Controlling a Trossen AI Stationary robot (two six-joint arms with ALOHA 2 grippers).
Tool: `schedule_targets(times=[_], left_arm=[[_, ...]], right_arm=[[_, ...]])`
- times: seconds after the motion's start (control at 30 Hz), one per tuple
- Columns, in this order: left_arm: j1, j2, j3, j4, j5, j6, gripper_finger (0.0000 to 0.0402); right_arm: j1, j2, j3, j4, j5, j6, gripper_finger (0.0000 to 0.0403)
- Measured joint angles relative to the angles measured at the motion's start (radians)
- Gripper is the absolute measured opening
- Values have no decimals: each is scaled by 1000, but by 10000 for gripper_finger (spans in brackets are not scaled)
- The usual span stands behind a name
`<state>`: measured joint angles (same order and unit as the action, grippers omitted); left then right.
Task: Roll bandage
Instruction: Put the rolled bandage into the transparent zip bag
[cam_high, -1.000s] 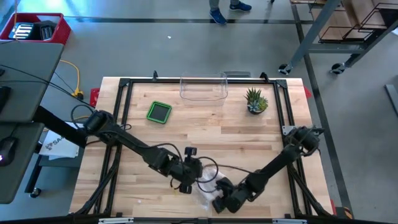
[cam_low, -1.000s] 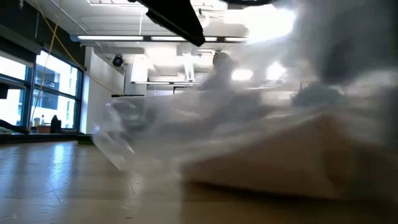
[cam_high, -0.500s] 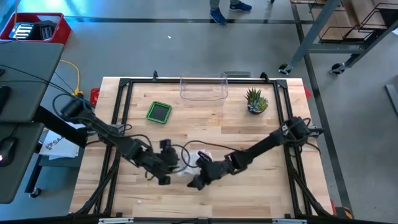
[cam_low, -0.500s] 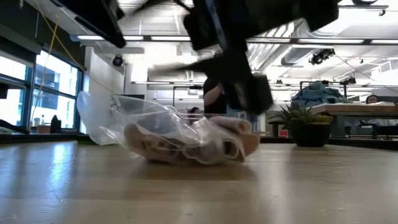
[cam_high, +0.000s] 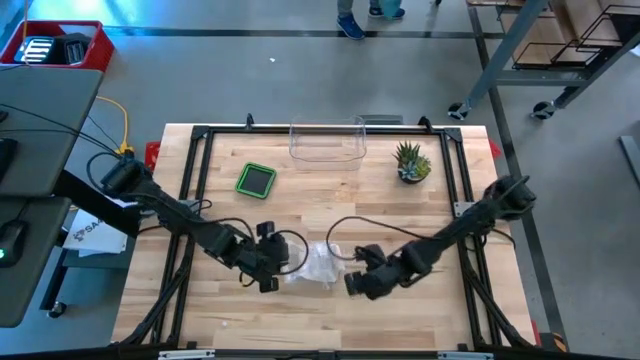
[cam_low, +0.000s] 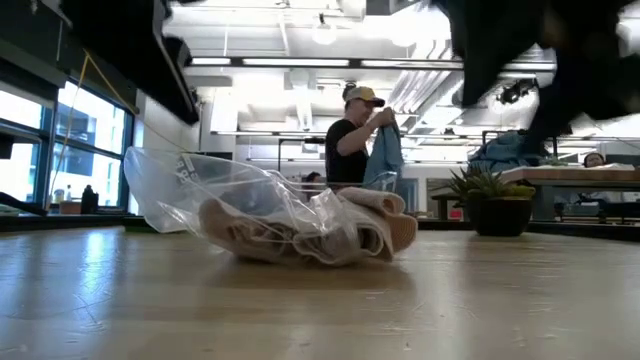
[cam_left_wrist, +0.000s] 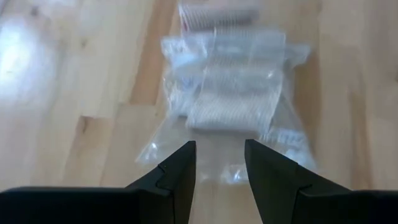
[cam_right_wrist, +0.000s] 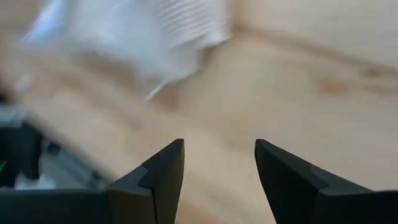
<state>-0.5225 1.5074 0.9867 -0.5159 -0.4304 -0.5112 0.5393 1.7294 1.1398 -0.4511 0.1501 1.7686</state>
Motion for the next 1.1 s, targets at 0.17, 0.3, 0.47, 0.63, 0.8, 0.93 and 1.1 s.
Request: schedule_targets(times=[0.17, 0.3, 0.47, 0.63, 0.8, 0.93, 1.1], left_arm=[[18, 45, -1, -39, 34, 17, 133], [44, 42, 0, -75, -7, -7, 133], [108, 40, 0, -237, 4, -81, 133], [146, 51, 0, -402, 94, -209, 133], [144, 101, 2, -350, 143, -142, 133], [156, 173, 0, -352, 177, -158, 133], [154, 211, 0, -286, 192, -214, 133]], right_arm=[[-65, 11, -104, 26, -23, 117, 190], [-157, 11, -183, 67, -65, 55, 190], [-257, 20, -275, 234, -151, -87, 190], [-300, 51, -288, 295, -212, -203, 190], [-306, 94, -256, 304, -229, -243, 190], [-310, 100, -250, 349, -196, -244, 190], [-329, 104, -250, 392, -225, -242, 190]])
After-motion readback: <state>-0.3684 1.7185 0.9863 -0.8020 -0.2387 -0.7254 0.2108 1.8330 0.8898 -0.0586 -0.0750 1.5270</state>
